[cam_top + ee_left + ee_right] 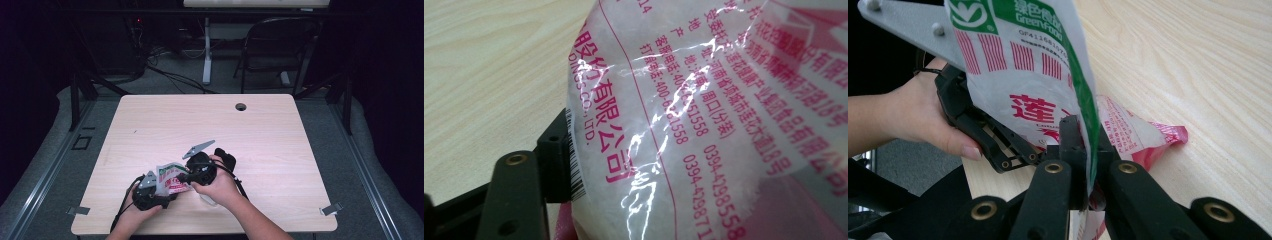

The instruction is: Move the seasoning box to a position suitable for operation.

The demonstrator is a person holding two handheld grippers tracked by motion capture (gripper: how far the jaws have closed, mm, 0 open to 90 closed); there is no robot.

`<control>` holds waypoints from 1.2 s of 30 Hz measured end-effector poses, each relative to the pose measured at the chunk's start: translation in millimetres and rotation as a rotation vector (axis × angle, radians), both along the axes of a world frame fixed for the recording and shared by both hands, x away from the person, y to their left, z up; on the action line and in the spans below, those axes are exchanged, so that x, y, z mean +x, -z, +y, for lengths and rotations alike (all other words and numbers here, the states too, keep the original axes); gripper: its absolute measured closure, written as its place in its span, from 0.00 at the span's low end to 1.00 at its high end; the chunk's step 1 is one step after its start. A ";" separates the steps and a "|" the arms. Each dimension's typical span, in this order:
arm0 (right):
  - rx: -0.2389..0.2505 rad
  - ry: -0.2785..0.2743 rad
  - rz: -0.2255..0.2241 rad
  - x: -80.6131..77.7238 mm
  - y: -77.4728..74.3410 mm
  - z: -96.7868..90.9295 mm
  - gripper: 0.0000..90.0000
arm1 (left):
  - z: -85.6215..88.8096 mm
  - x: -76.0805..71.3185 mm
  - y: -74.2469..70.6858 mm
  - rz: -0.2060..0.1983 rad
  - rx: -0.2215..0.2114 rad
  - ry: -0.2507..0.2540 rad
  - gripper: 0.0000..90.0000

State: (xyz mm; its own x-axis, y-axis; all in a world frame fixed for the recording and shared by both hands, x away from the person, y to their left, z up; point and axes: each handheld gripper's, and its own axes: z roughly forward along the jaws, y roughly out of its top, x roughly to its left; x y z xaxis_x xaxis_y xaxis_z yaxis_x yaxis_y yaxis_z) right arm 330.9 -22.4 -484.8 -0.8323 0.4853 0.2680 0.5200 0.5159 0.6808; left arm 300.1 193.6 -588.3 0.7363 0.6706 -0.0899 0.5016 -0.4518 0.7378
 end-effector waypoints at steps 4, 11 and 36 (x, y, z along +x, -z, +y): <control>0.001 0.002 0.001 0.1 -0.2 -0.1 1.00 | -0.4 -0.5 -0.2 -0.021 0.022 -0.003 0.44; 0.003 0.006 -0.003 0.3 -0.8 0.0 1.00 | -1.6 -2.4 -0.7 -0.046 0.043 -0.009 0.50; 0.009 -0.006 -0.085 -9.0 -24.5 -3.4 1.00 | -4.4 -8.9 -23.6 -0.163 0.060 -0.025 0.55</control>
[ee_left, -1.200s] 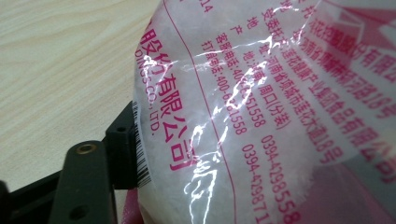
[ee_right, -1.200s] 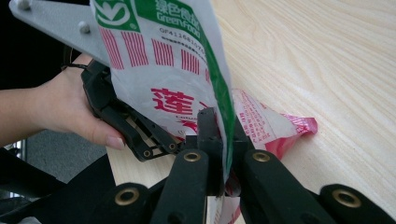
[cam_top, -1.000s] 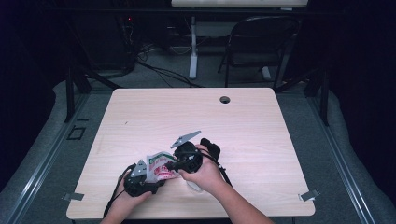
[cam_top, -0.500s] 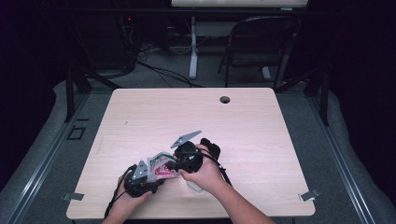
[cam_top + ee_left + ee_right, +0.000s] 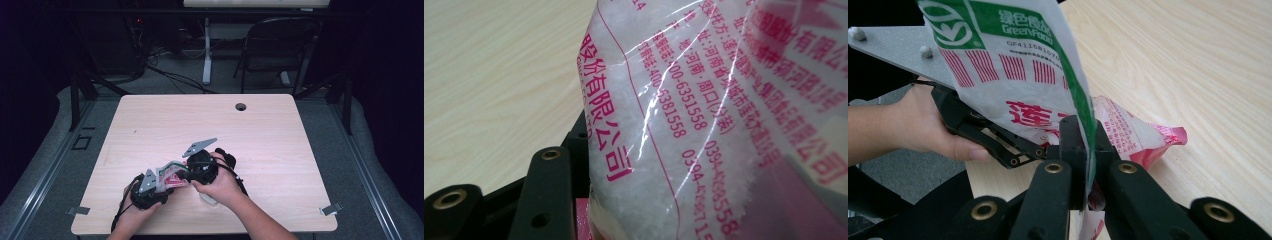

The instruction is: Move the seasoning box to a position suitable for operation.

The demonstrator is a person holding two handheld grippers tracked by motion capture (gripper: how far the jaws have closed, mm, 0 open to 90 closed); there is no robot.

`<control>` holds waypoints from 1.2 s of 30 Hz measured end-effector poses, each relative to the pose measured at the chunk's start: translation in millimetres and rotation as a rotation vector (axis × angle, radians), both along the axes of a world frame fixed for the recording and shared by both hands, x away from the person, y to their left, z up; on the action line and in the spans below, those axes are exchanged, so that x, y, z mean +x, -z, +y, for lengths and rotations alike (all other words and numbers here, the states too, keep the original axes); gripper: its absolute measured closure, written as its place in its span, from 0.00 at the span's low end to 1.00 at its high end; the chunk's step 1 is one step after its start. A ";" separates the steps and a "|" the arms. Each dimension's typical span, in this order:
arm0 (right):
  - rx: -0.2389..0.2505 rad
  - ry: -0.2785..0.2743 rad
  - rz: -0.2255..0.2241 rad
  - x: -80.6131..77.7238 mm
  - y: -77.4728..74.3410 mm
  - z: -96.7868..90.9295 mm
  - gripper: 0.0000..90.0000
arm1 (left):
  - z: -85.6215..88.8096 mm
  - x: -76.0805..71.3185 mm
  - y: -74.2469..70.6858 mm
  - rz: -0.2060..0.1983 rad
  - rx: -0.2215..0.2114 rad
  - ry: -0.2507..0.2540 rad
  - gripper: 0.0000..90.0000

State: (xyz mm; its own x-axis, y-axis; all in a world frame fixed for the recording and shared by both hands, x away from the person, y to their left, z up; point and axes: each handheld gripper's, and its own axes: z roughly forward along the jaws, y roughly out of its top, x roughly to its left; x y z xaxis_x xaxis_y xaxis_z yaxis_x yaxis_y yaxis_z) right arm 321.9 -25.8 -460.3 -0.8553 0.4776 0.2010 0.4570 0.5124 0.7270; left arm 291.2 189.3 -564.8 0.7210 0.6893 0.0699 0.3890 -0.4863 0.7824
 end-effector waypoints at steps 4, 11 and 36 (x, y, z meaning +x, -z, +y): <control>0.004 -0.005 -0.017 -2.4 -4.6 -2.9 1.00 | -2.8 -1.0 -4.5 -0.008 0.007 0.003 0.55; 0.009 0.003 -0.032 -4.4 -10.1 -12.7 1.00 | -12.3 -0.1 -11.7 -0.029 0.023 0.011 0.56; 0.081 0.087 -0.097 4.9 -16.4 -59.2 0.99 | -50.8 29.8 -33.5 -0.141 0.127 0.065 0.56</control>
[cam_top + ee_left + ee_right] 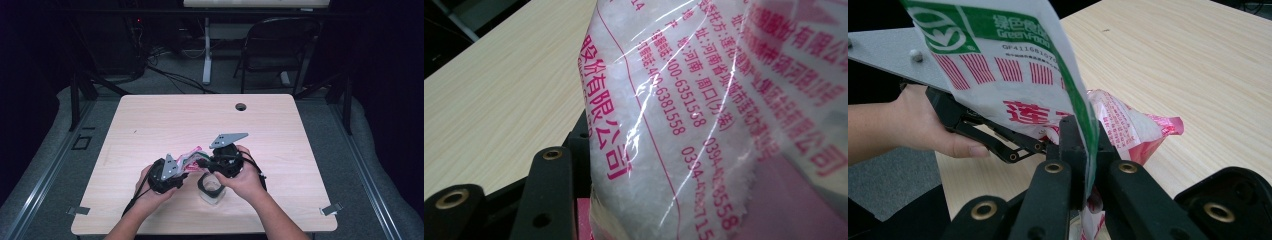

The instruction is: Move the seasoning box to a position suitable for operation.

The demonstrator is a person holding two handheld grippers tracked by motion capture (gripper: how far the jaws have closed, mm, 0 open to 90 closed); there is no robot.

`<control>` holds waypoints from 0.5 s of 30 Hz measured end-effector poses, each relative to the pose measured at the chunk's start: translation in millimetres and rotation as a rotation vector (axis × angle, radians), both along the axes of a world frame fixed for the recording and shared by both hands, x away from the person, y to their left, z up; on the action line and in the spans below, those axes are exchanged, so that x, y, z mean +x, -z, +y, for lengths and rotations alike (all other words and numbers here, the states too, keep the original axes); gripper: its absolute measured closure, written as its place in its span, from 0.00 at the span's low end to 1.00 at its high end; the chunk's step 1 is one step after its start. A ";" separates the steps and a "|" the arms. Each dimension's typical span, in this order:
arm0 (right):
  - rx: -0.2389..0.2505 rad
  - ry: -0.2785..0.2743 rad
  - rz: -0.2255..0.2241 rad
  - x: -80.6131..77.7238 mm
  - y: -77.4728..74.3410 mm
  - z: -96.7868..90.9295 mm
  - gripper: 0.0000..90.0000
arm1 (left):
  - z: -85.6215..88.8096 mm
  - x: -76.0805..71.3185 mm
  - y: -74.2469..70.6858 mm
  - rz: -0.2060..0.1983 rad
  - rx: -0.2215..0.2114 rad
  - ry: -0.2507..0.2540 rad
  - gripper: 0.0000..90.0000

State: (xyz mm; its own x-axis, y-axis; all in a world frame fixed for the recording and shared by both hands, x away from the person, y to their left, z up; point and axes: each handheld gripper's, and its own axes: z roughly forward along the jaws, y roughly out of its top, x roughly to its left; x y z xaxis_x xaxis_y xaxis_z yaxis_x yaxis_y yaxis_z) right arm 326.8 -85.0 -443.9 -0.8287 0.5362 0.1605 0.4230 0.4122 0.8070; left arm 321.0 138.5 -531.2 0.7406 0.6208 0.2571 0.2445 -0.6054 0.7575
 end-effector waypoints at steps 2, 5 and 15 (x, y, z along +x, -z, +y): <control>0.004 0.002 -0.003 -0.5 0.6 -2.0 0.99 | -1.0 0.1 -1.0 -0.009 0.014 0.001 0.56; 0.003 0.002 -0.016 -1.4 1.2 -3.9 0.99 | -1.9 0.1 -3.4 -0.028 0.042 0.000 0.56; 0.024 0.013 -0.020 -3.2 4.3 -8.9 0.96 | -5.1 -2.1 -7.1 -0.084 0.089 -0.029 0.57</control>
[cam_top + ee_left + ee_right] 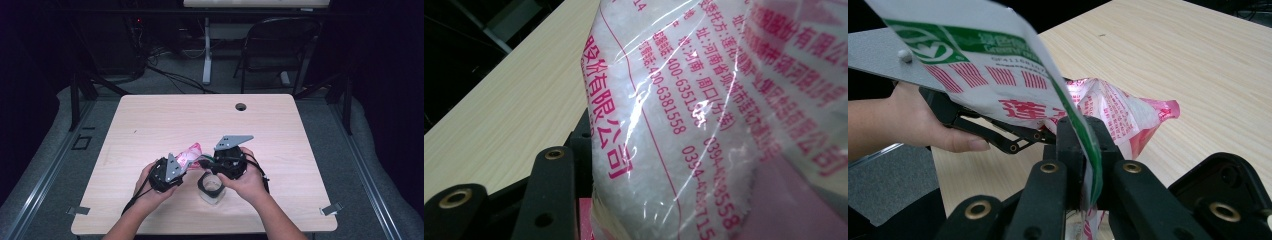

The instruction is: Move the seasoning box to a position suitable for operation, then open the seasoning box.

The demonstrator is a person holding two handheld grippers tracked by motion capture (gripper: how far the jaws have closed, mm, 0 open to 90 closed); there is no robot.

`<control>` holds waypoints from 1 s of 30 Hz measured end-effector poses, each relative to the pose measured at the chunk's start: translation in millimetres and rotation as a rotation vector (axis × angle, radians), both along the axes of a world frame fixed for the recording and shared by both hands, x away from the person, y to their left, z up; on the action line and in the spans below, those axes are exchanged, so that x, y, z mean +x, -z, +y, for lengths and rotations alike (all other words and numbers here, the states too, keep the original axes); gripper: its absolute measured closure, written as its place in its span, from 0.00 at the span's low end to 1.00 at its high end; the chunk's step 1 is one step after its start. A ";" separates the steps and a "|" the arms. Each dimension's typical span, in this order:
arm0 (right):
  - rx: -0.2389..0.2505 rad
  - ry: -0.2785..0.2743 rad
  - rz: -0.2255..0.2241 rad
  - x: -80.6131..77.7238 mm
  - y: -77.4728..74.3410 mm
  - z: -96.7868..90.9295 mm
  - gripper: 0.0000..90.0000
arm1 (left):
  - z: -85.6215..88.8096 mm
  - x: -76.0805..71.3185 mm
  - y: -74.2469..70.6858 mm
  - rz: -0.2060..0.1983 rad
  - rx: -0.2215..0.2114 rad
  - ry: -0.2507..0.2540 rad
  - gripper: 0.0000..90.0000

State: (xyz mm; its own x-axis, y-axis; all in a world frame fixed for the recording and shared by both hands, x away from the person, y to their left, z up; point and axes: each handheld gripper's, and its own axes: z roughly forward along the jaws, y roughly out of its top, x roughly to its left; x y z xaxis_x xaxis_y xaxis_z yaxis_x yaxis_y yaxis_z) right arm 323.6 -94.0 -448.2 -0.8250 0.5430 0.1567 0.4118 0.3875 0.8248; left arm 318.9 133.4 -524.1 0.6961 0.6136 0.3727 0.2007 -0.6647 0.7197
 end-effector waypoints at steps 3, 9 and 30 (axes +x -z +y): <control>0.006 0.001 0.001 -0.3 0.1 -0.8 0.94 | 0.1 -0.3 -0.2 -0.010 0.009 -0.004 0.58; 0.008 0.002 0.002 -1.2 0.2 -1.3 0.91 | 2.6 -0.9 -1.6 -0.029 0.030 -0.010 0.59; 0.048 -0.013 0.005 -6.0 -21.8 -34.1 0.69 | 27.8 -0.3 -7.9 -0.090 -0.010 -0.099 0.61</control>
State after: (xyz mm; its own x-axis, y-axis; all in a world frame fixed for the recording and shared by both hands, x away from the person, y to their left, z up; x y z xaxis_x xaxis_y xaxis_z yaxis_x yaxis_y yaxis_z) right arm 317.5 -128.1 -426.5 -0.8309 0.5242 0.1862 0.4111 0.3530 0.8405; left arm 318.6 161.3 -516.2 0.5955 0.6819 0.4247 0.1994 -0.6376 0.7441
